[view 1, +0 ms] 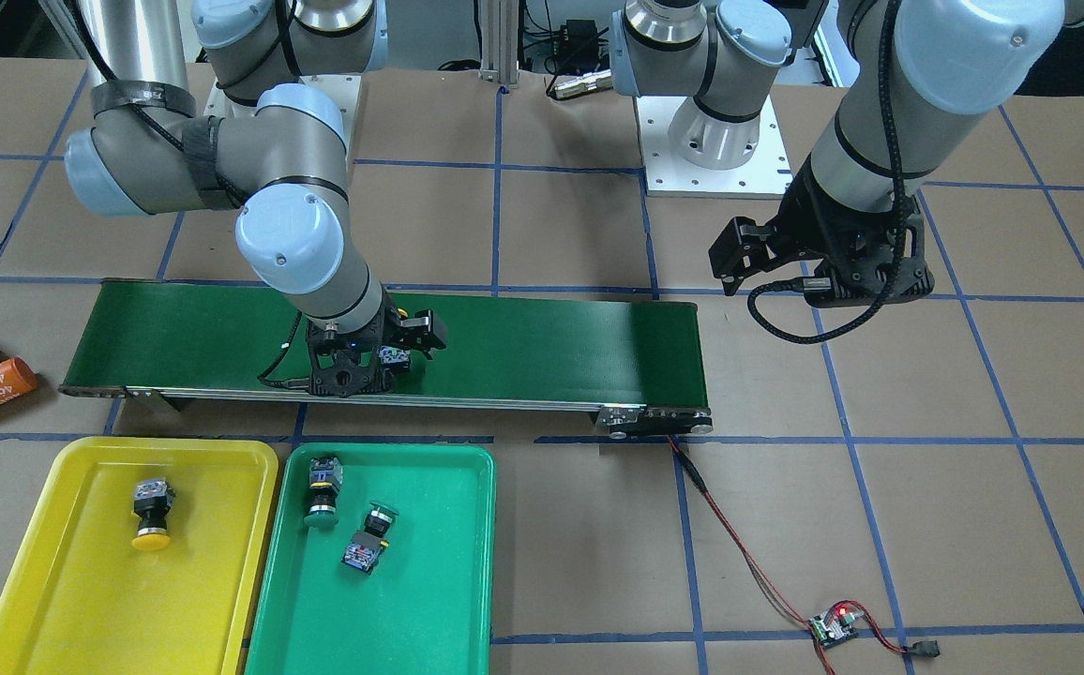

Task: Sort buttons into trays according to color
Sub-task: 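Carry the yellow-capped button into the yellow tray and open the right gripper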

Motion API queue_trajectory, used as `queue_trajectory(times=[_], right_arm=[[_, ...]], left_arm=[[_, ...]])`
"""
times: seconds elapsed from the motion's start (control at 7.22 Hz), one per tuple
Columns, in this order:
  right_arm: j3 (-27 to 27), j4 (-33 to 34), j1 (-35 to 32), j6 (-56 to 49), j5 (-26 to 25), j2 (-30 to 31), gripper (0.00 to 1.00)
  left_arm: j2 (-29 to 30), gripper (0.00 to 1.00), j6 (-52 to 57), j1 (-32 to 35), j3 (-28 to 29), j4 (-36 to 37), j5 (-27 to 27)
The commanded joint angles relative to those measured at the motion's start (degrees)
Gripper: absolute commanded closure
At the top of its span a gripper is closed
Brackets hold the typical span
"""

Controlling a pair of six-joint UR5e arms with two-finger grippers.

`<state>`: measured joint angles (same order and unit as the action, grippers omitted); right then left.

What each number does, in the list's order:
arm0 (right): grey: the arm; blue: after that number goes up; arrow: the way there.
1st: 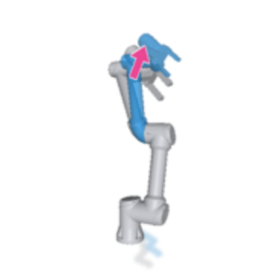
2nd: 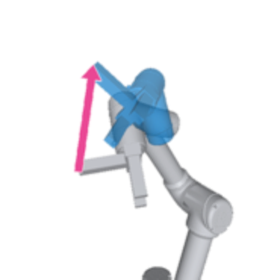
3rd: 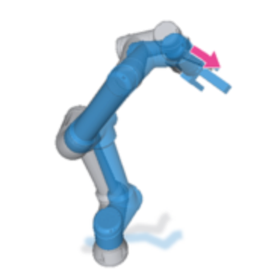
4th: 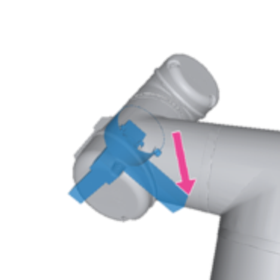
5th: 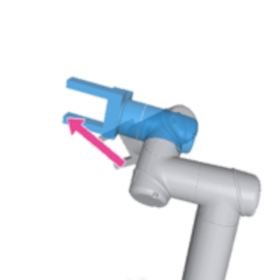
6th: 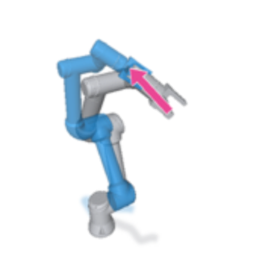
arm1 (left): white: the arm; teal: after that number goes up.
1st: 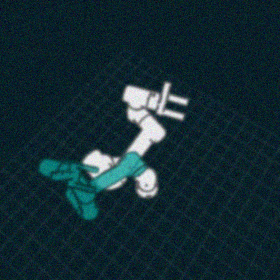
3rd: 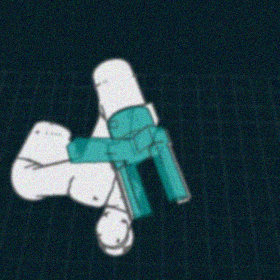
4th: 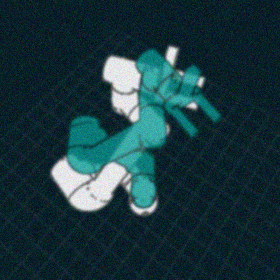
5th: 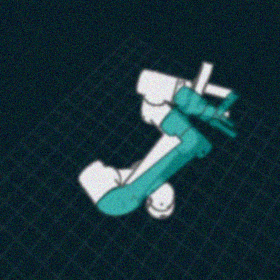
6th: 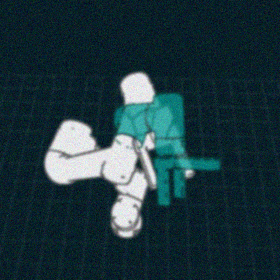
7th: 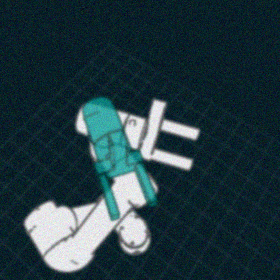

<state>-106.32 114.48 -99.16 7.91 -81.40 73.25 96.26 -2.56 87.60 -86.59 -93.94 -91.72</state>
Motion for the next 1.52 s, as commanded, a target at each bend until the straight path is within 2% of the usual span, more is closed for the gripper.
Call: queue_trajectory(times=[0.0,0.42,0.55,0.69,0.83,1.11,1.25,1.38], right_arm=[[0.1,-0.8,-0.1,0.1,-1.0,0.0,1.0],[1.0,-0.8,1.3,0.2,-1.3,0.7,1.0],[2.9,-0.7,2.9,0.1,-2.5,1.4,1.0],[5.0,-0.7,5.4,-1.0,-10.1,1.1,1.0],[6.8,-0.7,8.3,-3.7,-14.1,1.5,1.0],[11.8,0.8,13.1,-4.0,-13.3,-0.5,1.0],[13.2,1.4,14.0,-4.1,-11.0,-1.7,1.0],[13.4,3.1,14.5,-4.8,-10.7,-1.9,1.0]], left_arm=[[0.3,0.0,0.0,0.2,0.4,0.0,-0.1],[0.4,0.0,-0.5,0.3,0.9,0.2,0.0],[0.2,0.0,-0.6,0.3,1.0,0.2,-0.1],[-0.2,0.0,-0.6,0.3,1.1,0.3,-0.2],[-0.4,0.0,-0.1,0.3,0.5,0.3,-0.5],[-0.3,0.0,0.1,0.3,1.1,0.5,-0.1],[-0.4,0.0,0.0,0.3,1.1,0.5,-0.2],[-0.5,0.0,0.1,0.3,1.2,0.7,-0.2]])
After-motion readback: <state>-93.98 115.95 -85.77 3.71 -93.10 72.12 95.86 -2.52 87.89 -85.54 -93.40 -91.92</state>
